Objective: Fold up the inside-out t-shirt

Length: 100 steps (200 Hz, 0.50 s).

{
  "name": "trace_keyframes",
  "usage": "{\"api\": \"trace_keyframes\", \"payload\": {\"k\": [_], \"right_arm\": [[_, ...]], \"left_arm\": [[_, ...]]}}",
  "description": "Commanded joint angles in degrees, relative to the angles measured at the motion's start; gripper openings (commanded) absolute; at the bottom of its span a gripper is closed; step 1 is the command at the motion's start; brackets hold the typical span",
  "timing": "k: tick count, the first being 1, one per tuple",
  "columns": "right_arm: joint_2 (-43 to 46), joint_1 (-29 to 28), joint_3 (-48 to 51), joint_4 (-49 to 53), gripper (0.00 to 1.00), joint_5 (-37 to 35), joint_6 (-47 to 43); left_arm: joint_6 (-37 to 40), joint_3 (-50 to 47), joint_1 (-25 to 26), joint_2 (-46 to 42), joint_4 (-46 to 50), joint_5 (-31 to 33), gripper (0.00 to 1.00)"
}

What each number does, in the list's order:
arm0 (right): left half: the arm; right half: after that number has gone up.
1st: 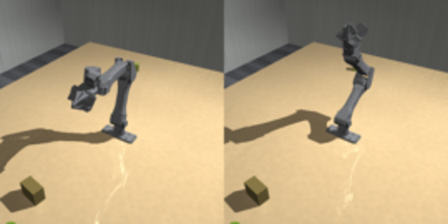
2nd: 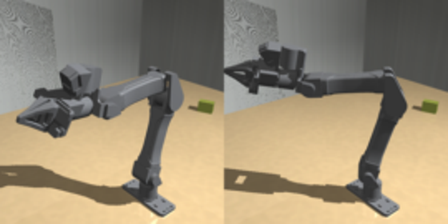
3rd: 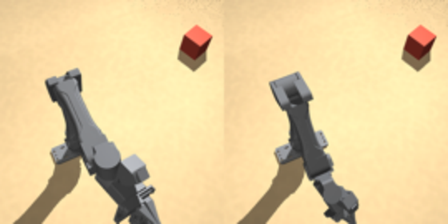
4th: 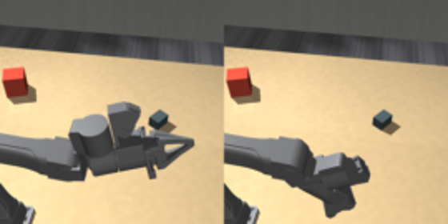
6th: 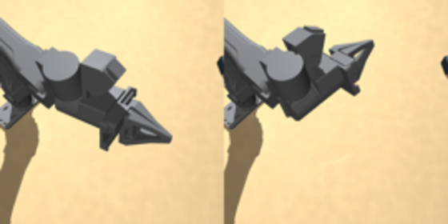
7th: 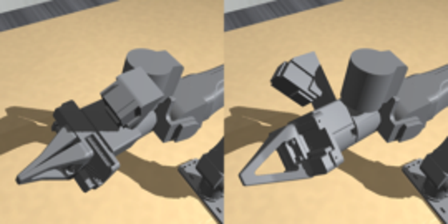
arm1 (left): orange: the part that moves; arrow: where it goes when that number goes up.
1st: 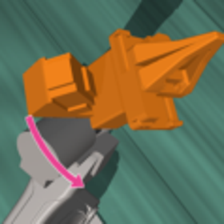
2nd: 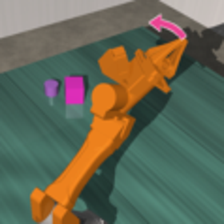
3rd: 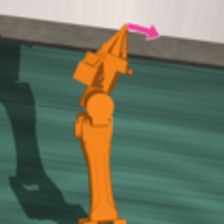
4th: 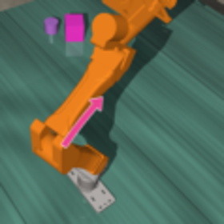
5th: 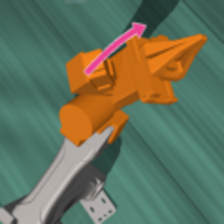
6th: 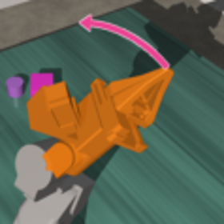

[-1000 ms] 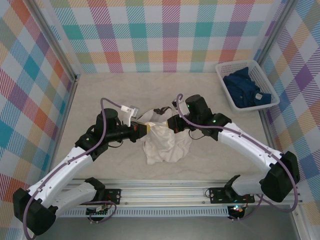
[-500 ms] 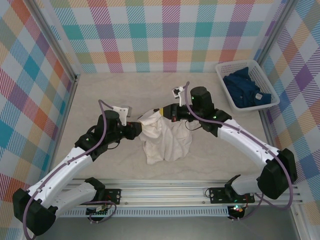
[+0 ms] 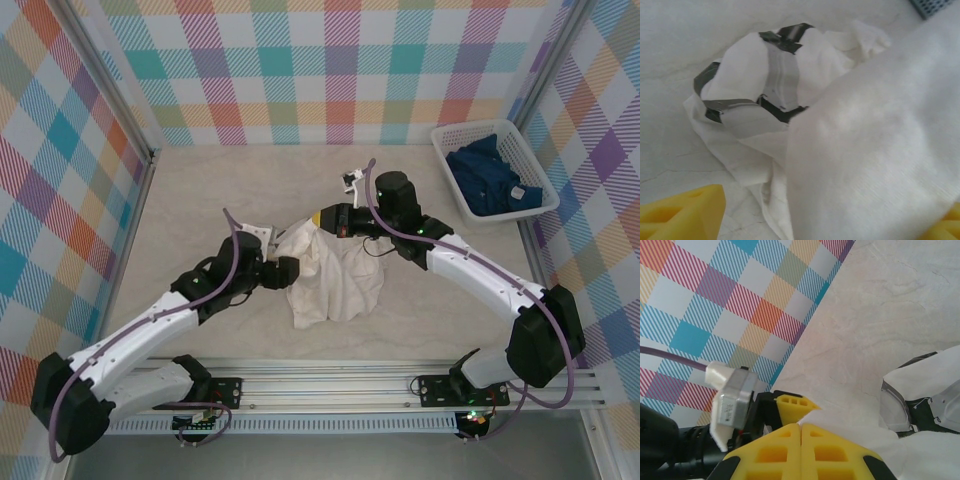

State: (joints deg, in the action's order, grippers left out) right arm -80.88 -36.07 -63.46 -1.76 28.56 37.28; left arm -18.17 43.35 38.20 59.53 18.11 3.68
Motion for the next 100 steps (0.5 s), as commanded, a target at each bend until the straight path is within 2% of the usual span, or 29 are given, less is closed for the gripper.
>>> {"api": "trace_keyframes", "payload": {"k": [1,21,54,77,100], "right_arm": [[0.7,-0.3,-0.4,-1.1,0.00,-0.4,-0.9],[1.2,-0.3,0.2,0.4,0.00,-1.4,-2.2],[2.1,-0.4,0.7,3.0,0.00,-2.1,-5.0],[3.3,-0.3,1.2,4.6,0.00,-2.5,-7.3],[4.2,-0.3,1.5,5.8,0.00,-3.4,-9.6]], "left_arm": [[1.7,4.2,0.5,1.2,-4.2,6.1,0.75],[3.6,5.7,0.5,2.0,-5.6,9.8,0.71],[5.6,6.5,-0.4,2.9,-7.2,16.0,0.44],[6.3,7.0,-2.0,4.0,-7.5,14.0,0.21],[5.5,7.4,-3.3,4.4,-7.6,8.7,0.00]]}}
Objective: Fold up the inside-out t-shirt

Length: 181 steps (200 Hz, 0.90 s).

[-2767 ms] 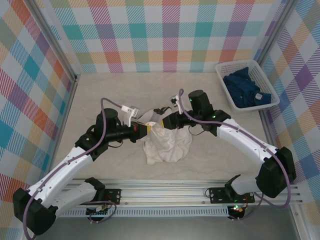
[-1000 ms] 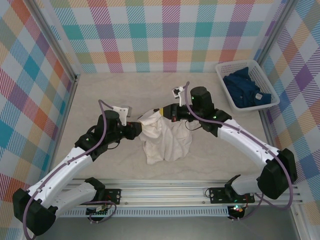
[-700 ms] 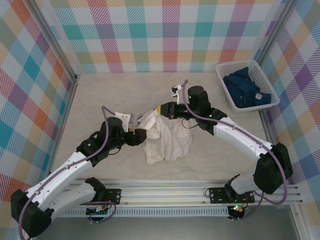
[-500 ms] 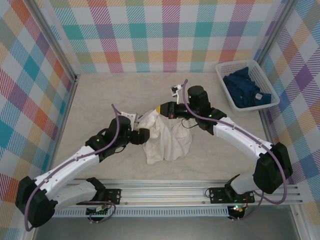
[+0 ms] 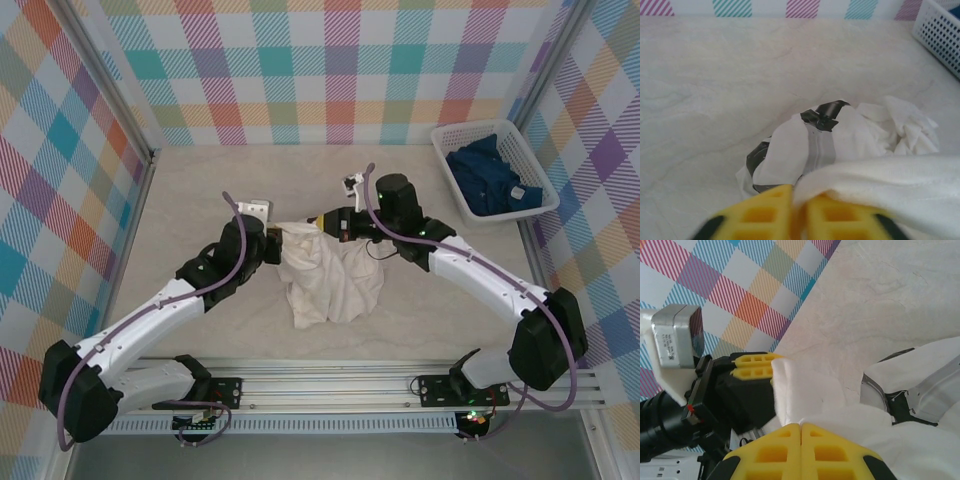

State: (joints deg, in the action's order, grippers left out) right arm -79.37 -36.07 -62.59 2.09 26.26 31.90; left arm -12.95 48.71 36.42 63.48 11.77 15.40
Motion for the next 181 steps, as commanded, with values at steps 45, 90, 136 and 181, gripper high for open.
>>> {"api": "trace_keyframes", "payload": {"k": [45,90,136,181], "right_arm": [[4.5,-0.3,-0.2,11.2,0.00,-16.7,-9.0],[5.2,0.7,-7.7,21.2,0.00,-23.8,-16.0],[4.5,2.9,-13.9,26.7,0.00,-15.8,-20.4],[0.0,3.6,-13.5,28.9,0.01,-5.7,-18.4]], "left_arm": [[-13.2,-0.3,-10.9,-2.9,-9.2,-38.6,0.00],[-13.2,-0.4,-12.2,-4.7,-5.6,-58.0,0.00],[-11.7,-2.4,-12.1,-1.1,-2.1,-64.2,0.00],[-14.8,-3.9,-11.2,-2.9,-10.6,-65.1,0.00]]}}
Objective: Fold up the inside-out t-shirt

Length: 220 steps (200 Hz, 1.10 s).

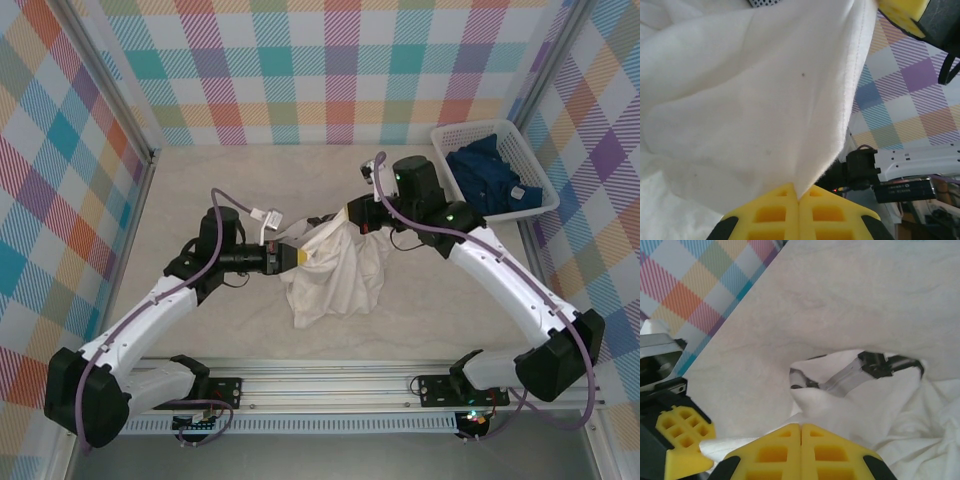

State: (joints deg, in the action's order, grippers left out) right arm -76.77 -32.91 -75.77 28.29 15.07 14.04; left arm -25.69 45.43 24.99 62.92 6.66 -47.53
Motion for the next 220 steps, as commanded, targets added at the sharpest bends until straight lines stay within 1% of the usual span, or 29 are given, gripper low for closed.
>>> {"api": "trace_keyframes", "payload": {"k": [1,8,21,30,44,62,80,98,118,131,159,195,220], "right_arm": [[-2.7,0.5,-0.2,2.6,0.02,5.5,-0.5],[-3.0,0.5,0.4,2.9,0.07,5.2,-0.2],[-2.6,0.4,1.3,3.9,0.22,2.8,-0.1],[-1.4,0.4,2.3,4.4,0.28,0.5,-0.5],[1.8,0.3,5.1,3.5,0.33,-1.8,-1.0],[6.7,-0.3,10.0,0.3,0.39,-1.1,-1.2],[10.3,-2.0,14.7,-3.7,0.41,1.5,-1.7],[11.0,-4.5,18.4,-7.8,0.44,2.8,-0.4],[8.2,-5.5,20.6,-12.3,0.46,3.3,4.7],[5.8,-5.6,21.6,-15.9,0.47,3.5,9.7],[1.5,-5.6,23.4,-24.2,0.48,5.9,18.4],[-2.4,-5.7,24.6,-30.3,0.48,7.0,25.2],[-4.3,-5.8,25.2,-33.4,0.48,7.5,27.9]], "left_arm": [[-2.1,-0.6,0.2,-2.4,-5.5,-1.9,0.00],[-2.1,-0.3,0.1,-3.0,-5.1,-0.6,0.00],[-2.1,0.4,0.1,-3.5,-3.8,1.9,0.00],[-2.4,0.9,0.1,-3.5,-3.1,3.1,0.00],[-3.2,1.1,0.1,-3.4,-3.7,3.7,0.00],[-3.5,1.1,0.1,-3.6,-3.5,4.6,0.00],[-3.4,1.3,0.1,-3.6,-3.4,5.3,0.00],[-3.2,1.5,0.1,-3.2,-3.3,5.4,0.00],[-3.2,1.8,0.1,-2.9,-3.4,5.2,0.00],[-3.0,1.9,0.1,-2.6,-3.3,5.1,0.00],[-2.8,1.9,0.1,-2.5,-3.1,5.1,0.00],[-2.4,2.0,0.1,-2.3,-3.1,5.0,0.00],[-2.2,2.0,0.1,-2.3,-2.9,4.9,0.00]]}}
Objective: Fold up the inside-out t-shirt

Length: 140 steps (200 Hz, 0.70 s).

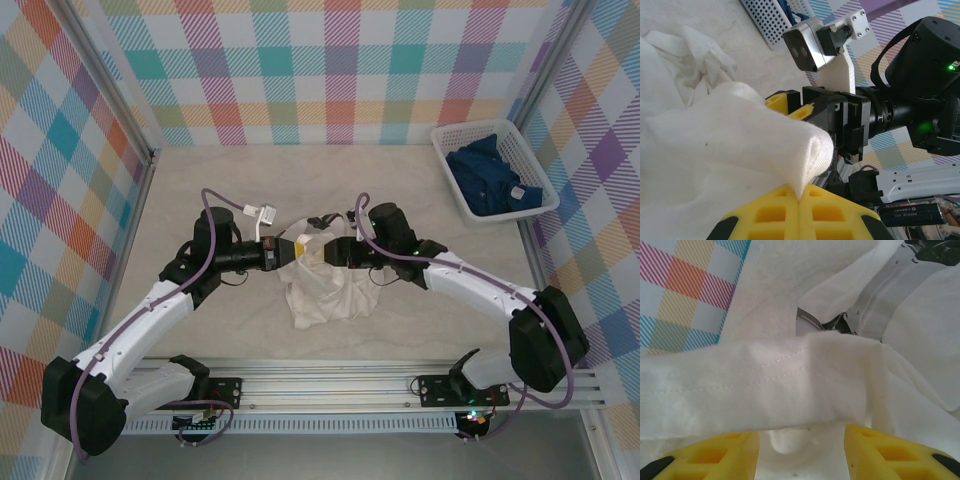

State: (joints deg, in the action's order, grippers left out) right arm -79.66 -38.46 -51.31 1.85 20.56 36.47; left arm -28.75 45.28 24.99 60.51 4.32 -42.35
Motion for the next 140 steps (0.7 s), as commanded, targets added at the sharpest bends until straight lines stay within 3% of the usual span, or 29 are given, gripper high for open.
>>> {"api": "trace_keyframes", "payload": {"k": [1,38,79,121,140], "right_arm": [[-1.5,-0.2,0.8,-7.1,0.48,2.0,5.5],[-2.4,-0.9,-0.5,-6.4,0.46,-2.0,5.6],[-4.5,-6.1,-4.5,2.6,0.44,-14.4,-0.6],[-3.7,-7.2,-4.6,1.4,0.20,-18.8,-3.2],[-2.2,-7.3,-5.5,3.1,0.14,-21.5,-6.0]], "left_arm": [[0.8,2.1,0.1,0.1,-0.5,-0.3,0.00],[0.9,2.1,0.1,0.0,-0.5,-0.4,0.00],[0.7,2.1,0.1,-0.1,-0.7,-0.1,0.00],[1.2,1.9,0.1,0.1,-0.2,0.3,0.00],[1.4,1.6,0.1,0.2,0.2,0.6,0.00]]}}
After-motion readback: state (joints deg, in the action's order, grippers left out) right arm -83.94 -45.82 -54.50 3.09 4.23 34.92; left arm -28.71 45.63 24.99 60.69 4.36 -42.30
